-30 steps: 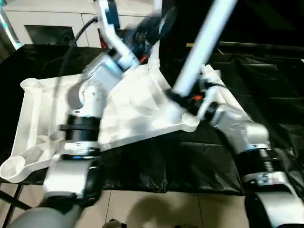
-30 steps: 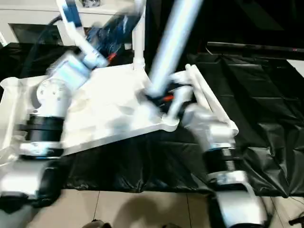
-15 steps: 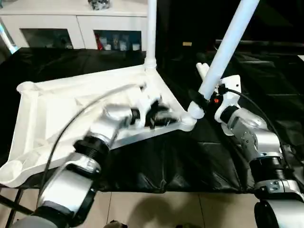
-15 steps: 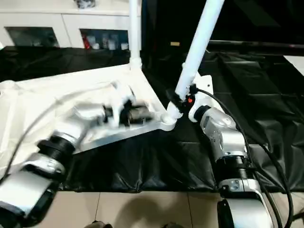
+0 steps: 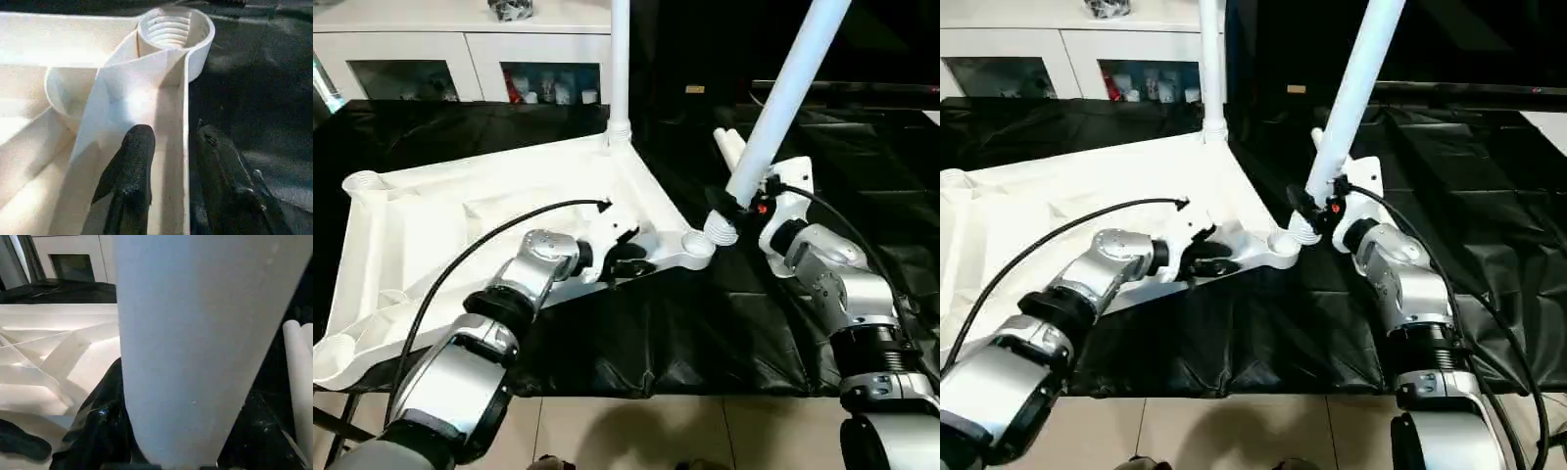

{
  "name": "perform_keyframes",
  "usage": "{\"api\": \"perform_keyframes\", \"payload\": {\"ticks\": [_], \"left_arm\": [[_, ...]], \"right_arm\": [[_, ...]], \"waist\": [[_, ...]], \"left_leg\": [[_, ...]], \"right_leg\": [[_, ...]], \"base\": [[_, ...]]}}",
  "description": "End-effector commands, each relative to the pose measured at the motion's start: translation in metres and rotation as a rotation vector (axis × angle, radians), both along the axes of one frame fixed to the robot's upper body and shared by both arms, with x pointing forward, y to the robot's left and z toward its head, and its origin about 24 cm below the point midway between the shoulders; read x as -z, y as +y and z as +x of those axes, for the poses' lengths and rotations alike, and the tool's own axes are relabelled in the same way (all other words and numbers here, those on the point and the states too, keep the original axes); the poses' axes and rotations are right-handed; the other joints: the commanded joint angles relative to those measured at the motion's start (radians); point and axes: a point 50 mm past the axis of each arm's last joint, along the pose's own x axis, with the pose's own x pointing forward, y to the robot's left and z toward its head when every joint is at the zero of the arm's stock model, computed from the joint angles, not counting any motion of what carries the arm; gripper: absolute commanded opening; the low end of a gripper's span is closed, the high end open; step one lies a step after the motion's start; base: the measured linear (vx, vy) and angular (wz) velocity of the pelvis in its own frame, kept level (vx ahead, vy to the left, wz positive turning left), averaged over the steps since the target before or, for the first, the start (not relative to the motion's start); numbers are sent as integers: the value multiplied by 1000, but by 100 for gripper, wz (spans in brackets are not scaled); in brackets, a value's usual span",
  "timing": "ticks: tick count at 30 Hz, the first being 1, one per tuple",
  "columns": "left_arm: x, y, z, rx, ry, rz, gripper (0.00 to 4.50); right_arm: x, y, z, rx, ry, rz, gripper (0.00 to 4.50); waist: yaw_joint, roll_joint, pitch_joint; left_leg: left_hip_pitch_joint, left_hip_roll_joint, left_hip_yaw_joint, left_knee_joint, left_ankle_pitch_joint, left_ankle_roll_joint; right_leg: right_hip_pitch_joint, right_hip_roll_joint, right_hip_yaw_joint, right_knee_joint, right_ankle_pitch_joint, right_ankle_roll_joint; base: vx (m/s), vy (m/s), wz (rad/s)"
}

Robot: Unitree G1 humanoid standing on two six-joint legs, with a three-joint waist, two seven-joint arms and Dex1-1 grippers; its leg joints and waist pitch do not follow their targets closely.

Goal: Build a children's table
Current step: Insert table leg to table base

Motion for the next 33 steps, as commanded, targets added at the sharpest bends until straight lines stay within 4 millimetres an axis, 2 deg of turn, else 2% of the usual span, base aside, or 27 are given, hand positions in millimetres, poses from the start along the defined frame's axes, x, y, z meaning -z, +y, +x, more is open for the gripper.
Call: {"api": "perform_keyframes", "payload": {"ticks": [1, 4, 6, 9, 10, 12, 14, 15, 21, 22, 25, 26, 27, 28, 29, 31, 33], "left_arm": [[-6, 1, 4, 15, -18, 22, 120], [-5, 3, 4, 26, -24, 48, 106], [-5, 4, 3, 31, -20, 51, 77], [-5, 4, 3, 41, -15, 55, 70], [-4, 5, 2, 56, -7, 58, 62], [-4, 6, 2, 65, -3, 60, 34], [-4, 7, 1, 78, 2, 61, 28], [-4, 7, 1, 83, 4, 60, 8], [-8, 11, -2, 141, 1, 9, 0], [-8, 12, -3, 152, 5, -2, 0], [-9, 16, -7, 206, -6, -19, 0], [-9, 18, -9, 227, -14, -18, 0], [-9, 20, -11, 246, -17, -22, 0], [-8, 22, -13, 255, -13, -27, 0], [-8, 25, -15, 260, -6, -34, 0], [-8, 28, -17, 261, 3, -44, 0], [-7, 34, -19, 267, 10, -45, 0]], "right_arm": [[-3, 0, 0, -1, -20, -9, 188], [-2, 1, 0, -10, -16, -13, 188], [-2, 2, 0, -14, -15, -14, 188], [-1, 2, 0, -18, -15, -14, 188], [-1, 2, 0, -24, -13, -17, 188], [-1, 3, 0, -32, -11, -20, 188], [-1, 5, 0, -53, -5, -23, 188], [-1, 5, 0, -62, -2, -25, 188], [2, 13, -3, -190, 31, -18, 188], [3, 14, -3, -205, 36, -15, 188], [8, 18, -4, -250, 57, -21, 188], [10, 19, -4, -267, 61, -23, 188], [11, 20, -5, -283, 66, -25, 188], [12, 22, -6, -297, 71, -25, 188], [14, 25, -8, -322, 81, -24, 188], [17, 28, -10, -355, 96, -22, 188], [22, 31, -13, -378, 115, -29, 188]], "waist": [[1, 0, -82], [1, 1, -81], [2, 3, -81], [1, 4, -80], [1, 8, -79], [0, 5, -80], [1, 7, -80], [0, 7, -80], [3, 8, -79], [3, 5, -78], [4, 9, -78], [6, 5, -76], [7, 6, -76], [7, 1, -75], [8, 5, -75], [8, -2, -73], [10, 0, -73]], "left_leg": [[27, 17, -11, -64, -279, 22], [26, 17, -11, -64, -280, 24], [26, 17, -11, -65, -284, 24], [28, 18, -12, -66, -302, 18], [28, 17, -13, -67, -309, 14], [28, 17, -13, -67, -313, 12], [28, 17, -12, -67, -314, 13], [28, 18, -13, -67, -314, 13], [27, 19, -12, -67, -316, 22], [27, 20, -12, -68, -316, 21], [27, 22, -13, -69, -320, 21], [26, 23, -12, -70, -322, 21], [27, 24, -12, -71, -325, 20], [27, 25, -11, -71, -328, 19], [28, 26, -11, -72, -331, 16], [28, 27, -10, -74, -336, 14], [29, 29, -11, -75, -336, 11]], "right_leg": [[55, -32, 19, -73, -230, -230], [56, -33, 19, -73, -225, -231], [55, -33, 19, -73, -225, -234], [54, -33, 19, -75, -239, -235], [53, -33, 19, -76, -247, -232], [54, -33, 19, -76, -247, -230], [54, -33, 19, -76, -236, -235], [55, -34, 19, -74, -231, -238], [55, -35, 19, -75, -234, -248], [55, -34, 19, -74, -234, -249], [53, -36, 19, -73, -241, -258], [54, -36, 19, -72, -248, -254], [52, -37, 20, -73, -256, -252], [51, -37, 19, -74, -266, -250], [50, -38, 20, -73, -279, -247], [47, -37, 21, -74, -299, -240], [45, -40, 22, -72, -313, -234]], "base": [[0, 0, 0], [0, 0, 0], [0, 0, 0], [0, 0, 0], [0, 0, 0], [0, 0, 0], [0, 0, 0], [0, 0, 0], [0, 0, 0], [0, 0, 0], [0, 0, 0], [0, 0, 0], [0, 0, 0], [0, 0, 0], [0, 0, 0], [0, 0, 0], [0, 0, 0]]}}
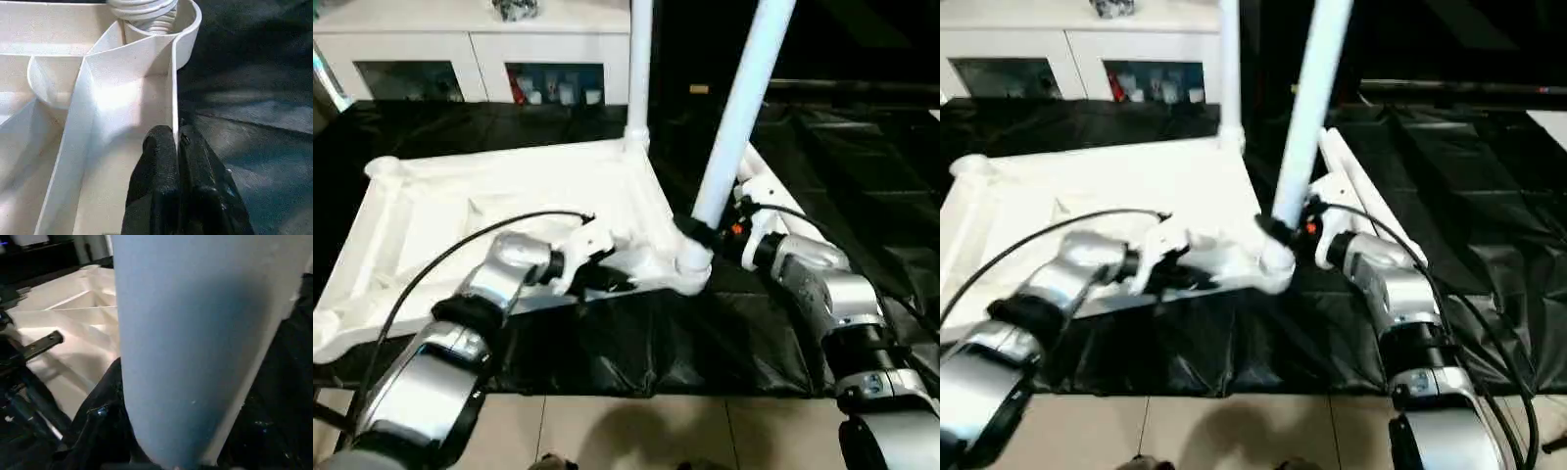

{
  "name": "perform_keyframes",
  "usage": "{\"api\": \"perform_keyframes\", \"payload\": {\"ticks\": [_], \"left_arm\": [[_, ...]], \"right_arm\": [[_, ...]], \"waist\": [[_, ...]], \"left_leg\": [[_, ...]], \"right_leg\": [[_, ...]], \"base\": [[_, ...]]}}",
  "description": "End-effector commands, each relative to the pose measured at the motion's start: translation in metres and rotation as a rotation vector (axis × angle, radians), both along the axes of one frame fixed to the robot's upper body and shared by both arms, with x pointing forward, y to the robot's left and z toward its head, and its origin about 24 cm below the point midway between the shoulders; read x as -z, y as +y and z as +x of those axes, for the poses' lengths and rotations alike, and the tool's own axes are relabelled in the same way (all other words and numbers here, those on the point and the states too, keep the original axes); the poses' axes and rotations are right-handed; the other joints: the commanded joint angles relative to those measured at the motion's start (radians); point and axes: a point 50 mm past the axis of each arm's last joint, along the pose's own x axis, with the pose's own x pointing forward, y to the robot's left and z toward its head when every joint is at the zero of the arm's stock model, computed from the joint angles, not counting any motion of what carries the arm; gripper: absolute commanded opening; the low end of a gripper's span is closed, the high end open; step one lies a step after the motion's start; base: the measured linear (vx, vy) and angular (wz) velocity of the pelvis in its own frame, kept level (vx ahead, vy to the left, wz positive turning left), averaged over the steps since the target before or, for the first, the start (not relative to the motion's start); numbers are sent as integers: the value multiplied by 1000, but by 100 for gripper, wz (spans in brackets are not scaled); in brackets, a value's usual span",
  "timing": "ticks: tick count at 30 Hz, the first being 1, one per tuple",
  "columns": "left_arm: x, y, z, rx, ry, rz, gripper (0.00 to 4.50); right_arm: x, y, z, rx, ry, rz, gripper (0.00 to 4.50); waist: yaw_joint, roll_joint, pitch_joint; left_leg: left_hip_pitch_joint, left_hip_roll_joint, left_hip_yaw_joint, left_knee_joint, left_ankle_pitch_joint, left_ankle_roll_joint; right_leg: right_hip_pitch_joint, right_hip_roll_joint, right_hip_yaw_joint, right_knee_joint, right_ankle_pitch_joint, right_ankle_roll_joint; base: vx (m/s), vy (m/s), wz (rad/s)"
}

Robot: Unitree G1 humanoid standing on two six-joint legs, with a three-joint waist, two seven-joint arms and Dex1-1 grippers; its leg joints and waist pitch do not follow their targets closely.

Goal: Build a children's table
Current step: Insert table leg to table base

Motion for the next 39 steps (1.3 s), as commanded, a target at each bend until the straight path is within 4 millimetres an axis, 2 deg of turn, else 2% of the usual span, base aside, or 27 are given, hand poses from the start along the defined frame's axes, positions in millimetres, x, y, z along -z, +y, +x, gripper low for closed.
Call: {"api": "perform_keyframes", "payload": {"ticks": [1, 4, 5, 8, 11, 28, 34, 39], "left_arm": [[-8, -3, 0, 16, -12, -72, 0], [-6, 0, 1, -2, -12, -59, 0], [-6, 1, 1, -6, -9, -59, 0], [-5, 2, 1, -16, -9, -56, 0], [-7, 2, 2, -21, -10, -64, 0], [-10, 2, 3, -25, -13, -72, 0], [-11, -1, 5, -44, -16, -83, 0], [-12, -1, 7, -61, -27, -82, 0]], "right_arm": [[7, 4, -3, -30, 38, -16, 188], [10, 6, -4, -42, 52, -18, 188], [11, 6, -5, -49, 55, -20, 188], [9, 7, -7, -75, 56, -21, 188], [7, 5, -9, -89, 55, -25, 188], [8, -1, -11, -72, 57, -39, 188], [14, -11, -9, 56, 77, 106, 188], [24, -20, -14, 145, 96, 210, 188]], "waist": [[3, -6, -73], [2, -5, -73], [2, -8, -72], [2, -5, -72], [3, -6, -72], [3, -9, -71], [-1, -7, -70], [0, -3, -73]], "left_leg": [[27, 27, -12, -75, -340, 8], [29, 25, -12, -75, -352, 1], [29, 25, -13, -75, -352, 1], [29, 26, -13, -76, -350, 1], [28, 25, -13, -77, -354, 0], [28, 25, -12, -76, -346, 3], [30, 25, -14, -77, -371, -2], [28, 25, -13, -78, -354, 2]], "right_leg": [[44, -38, 22, -74, -323, -229], [42, -40, 23, -78, -352, -217], [41, -40, 23, -79, -365, -211], [40, -38, 24, -79, -360, -208], [41, -38, 24, -80, -366, -203], [39, -40, 25, -81, -368, -204], [36, -43, 25, -88, -402, -197], [39, -40, 25, -83, -354, -210]], "base": [[0, 0, 0], [0, 0, 0], [0, 0, 0], [0, 0, 0], [0, 0, 0], [0, 0, 0], [0, 0, 0], [0, 0, 0]]}}
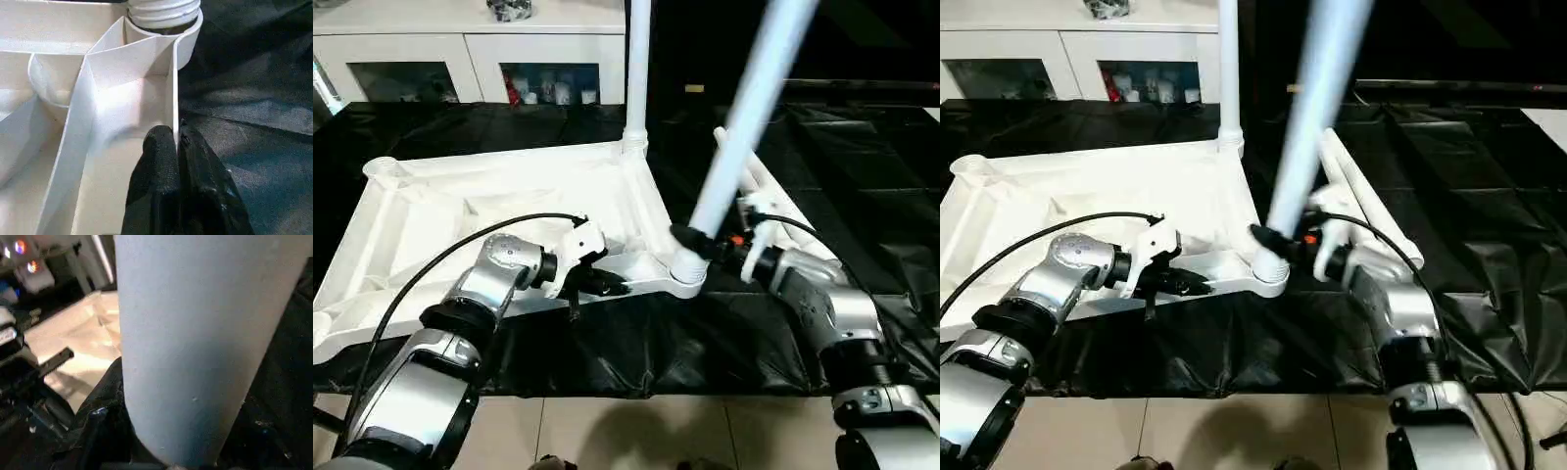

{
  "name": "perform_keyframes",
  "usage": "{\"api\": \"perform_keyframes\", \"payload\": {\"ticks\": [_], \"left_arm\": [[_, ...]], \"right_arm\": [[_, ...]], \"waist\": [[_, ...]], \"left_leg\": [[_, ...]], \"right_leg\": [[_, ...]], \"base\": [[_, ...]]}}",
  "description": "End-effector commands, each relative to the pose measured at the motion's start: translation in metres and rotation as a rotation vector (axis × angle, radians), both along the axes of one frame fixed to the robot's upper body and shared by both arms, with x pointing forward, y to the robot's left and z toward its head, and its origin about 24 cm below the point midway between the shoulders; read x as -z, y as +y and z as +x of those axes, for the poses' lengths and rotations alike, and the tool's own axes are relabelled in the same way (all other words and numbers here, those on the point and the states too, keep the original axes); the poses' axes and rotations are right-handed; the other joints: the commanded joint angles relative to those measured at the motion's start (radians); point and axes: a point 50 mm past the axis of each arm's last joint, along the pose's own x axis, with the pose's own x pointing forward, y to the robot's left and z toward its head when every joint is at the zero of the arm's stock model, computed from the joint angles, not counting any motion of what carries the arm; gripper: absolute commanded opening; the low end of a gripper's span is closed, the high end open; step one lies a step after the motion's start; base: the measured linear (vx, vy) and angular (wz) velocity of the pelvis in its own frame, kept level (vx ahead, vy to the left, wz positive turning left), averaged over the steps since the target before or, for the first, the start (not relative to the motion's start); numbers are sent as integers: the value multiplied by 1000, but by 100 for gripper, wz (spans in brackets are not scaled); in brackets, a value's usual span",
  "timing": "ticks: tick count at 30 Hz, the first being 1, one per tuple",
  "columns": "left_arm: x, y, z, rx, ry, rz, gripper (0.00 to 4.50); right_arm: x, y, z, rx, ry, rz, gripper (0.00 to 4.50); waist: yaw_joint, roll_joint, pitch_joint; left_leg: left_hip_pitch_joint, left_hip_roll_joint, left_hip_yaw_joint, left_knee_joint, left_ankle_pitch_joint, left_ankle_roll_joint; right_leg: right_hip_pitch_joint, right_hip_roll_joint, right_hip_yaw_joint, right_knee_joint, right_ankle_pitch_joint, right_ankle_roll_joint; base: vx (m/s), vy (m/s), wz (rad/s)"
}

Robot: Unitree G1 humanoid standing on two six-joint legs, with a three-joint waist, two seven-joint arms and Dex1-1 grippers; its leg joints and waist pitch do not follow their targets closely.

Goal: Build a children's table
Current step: Insert table leg to table base

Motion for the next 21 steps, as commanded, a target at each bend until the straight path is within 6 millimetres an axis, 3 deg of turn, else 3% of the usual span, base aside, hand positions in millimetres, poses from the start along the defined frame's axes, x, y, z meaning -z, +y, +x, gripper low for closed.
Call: {"api": "perform_keyframes", "payload": {"ticks": [1, 9, 14, 20, 21], "left_arm": [[-12, -2, 6, -35, -42, -70, 0], [-13, -4, 10, -59, -61, -66, 0], [-14, -6, 11, -62, -66, -67, 0], [-14, -7, 11, -58, -69, -63, 0], [-14, -7, 11, -58, -69, -62, 0]], "right_arm": [[8, -9, -3, 64, 20, 11, 188], [27, -6, -17, 100, 7, -35, 188], [30, 6, -23, 55, -43, -181, 188], [29, 13, -17, 18, -55, -260, 188], [29, 14, -17, 4, -53, -266, 188]], "waist": [[3, -3, -72], [0, 0, -67], [-2, 2, -66], [-9, -2, -62], [-9, -7, -62]], "left_leg": [[27, 25, -14, -76, -358, 3], [33, 24, -19, -81, -420, -11], [33, 24, -21, -86, -435, -18], [35, 21, -25, -83, -468, -16], [35, 21, -25, -83, -468, -13]], "right_leg": [[39, -40, 23, -84, -351, -216], [33, -42, 21, -96, -446, -187], [31, -40, 22, -98, -453, -175], [27, -43, 20, -109, -556, -142], [26, -43, 19, -111, -565, -136]], "base": [[0, 0, 0], [0, 0, 0], [0, 0, 0], [0, 0, 0], [0, 0, 0]]}}
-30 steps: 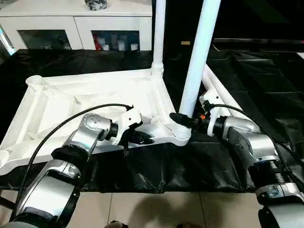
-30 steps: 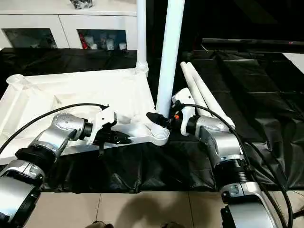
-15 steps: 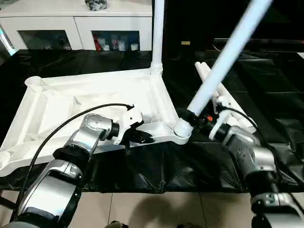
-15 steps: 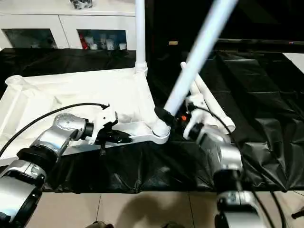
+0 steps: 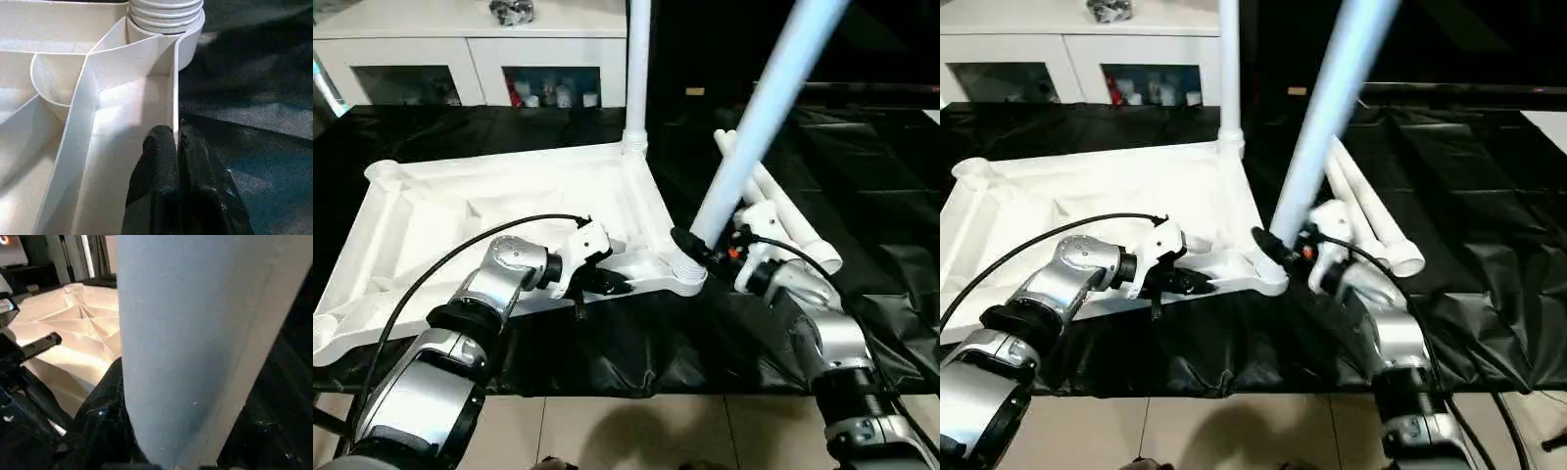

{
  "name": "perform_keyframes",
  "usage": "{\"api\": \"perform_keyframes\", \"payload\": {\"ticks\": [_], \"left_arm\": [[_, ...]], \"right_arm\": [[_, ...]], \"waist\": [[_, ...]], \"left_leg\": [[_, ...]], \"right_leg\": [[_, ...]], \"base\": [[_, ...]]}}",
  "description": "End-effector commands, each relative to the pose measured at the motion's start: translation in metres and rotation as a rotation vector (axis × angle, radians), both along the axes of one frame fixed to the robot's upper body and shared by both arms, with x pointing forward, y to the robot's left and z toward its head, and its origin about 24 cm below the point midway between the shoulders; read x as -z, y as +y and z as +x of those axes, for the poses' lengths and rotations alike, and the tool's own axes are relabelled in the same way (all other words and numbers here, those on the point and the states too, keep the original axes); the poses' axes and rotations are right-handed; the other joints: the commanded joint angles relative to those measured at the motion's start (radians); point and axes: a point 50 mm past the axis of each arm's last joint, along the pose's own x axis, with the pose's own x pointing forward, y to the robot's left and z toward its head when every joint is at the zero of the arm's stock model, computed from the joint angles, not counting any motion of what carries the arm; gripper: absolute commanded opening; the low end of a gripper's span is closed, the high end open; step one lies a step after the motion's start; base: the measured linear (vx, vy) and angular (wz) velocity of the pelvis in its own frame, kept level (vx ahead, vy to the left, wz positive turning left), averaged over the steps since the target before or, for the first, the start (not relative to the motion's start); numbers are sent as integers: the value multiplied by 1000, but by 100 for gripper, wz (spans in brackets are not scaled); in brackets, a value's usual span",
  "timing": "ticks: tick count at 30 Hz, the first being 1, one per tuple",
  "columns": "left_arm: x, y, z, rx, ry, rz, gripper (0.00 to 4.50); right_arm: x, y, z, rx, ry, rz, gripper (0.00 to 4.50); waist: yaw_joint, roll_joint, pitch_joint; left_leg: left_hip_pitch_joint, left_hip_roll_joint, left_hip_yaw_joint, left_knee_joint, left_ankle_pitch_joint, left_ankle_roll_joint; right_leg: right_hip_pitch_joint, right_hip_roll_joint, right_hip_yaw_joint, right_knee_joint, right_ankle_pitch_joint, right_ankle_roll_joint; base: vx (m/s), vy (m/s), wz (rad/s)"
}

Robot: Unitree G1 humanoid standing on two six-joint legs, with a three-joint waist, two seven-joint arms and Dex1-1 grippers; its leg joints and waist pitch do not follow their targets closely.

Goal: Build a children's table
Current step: Insert table leg to table base

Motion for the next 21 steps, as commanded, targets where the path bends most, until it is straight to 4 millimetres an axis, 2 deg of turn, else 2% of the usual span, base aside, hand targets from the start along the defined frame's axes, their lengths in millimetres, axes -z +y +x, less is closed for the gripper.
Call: {"api": "perform_keyframes", "payload": {"ticks": [1, 2, 3, 4, 6, 13, 16, 17, 18, 21], "left_arm": [[-17, -4, 9, -23, -63, -65, 0], [-17, -3, 9, -22, -64, -65, 0], [-17, -4, 9, -22, -64, -65, 0], [-17, -4, 9, -20, -63, -65, 0], [-17, -3, 9, -18, -62, -64, 0], [-18, -1, 7, 6, -61, -54, 0], [-19, 1, 5, 34, -54, -52, 0], [-19, 1, 5, 43, -52, -51, 0], [-20, 2, 4, 57, -51, -52, 0], [-24, 7, 1, 115, -42, -58, 0]], "right_arm": [[26, -1, -6, -14, 119, -82, 188], [25, 0, -6, -22, 122, -89, 188], [25, 1, -5, -30, 125, -96, 188], [26, 2, -5, -47, 133, -102, 188], [26, 3, -5, -68, 143, -108, 188], [31, 6, -8, -210, 186, -144, 188], [31, 7, -9, -254, 201, -121, 188], [31, 7, -10, -267, 205, -110, 188], [31, 8, -11, -284, 208, -102, 188], [34, 10, -19, -365, 217, -85, 188]], "waist": [[-4, -8, -60], [-5, -7, -60], [-6, -13, -60], [-5, -14, -60], [-5, -11, -60], [-3, -15, -61], [1, -20, -64], [2, -18, -65], [3, -21, -65], [9, -21, -67]], "left_leg": [[31, 24, -24, -81, -467, -12], [31, 25, -24, -82, -467, -12], [29, 25, -24, -82, -467, -10], [30, 25, -24, -83, -468, -9], [29, 26, -24, -83, -467, -9], [28, 26, -21, -82, -454, -1], [26, 28, -19, -82, -422, 8], [25, 29, -19, -83, -414, 9], [23, 29, -18, -83, -408, 11], [24, 33, -17, -85, -389, 14]], "right_leg": [[21, -43, 19, -104, -566, -136], [20, -42, 20, -104, -558, -137], [20, -41, 19, -104, -558, -137], [20, -41, 19, -104, -559, -137], [21, -42, 19, -102, -555, -139], [22, -42, 22, -99, -518, -153], [26, -44, 23, -96, -485, -166], [28, -43, 24, -93, -465, -172], [29, -43, 24, -92, -454, -175], [32, -41, 24, -85, -395, -196]], "base": [[0, 0, 0], [0, 0, 0], [0, 0, 0], [0, 0, 0], [0, 0, 0], [0, 0, 0], [0, 0, 0], [0, 0, 0], [0, 0, 0], [0, 0, 0]]}}
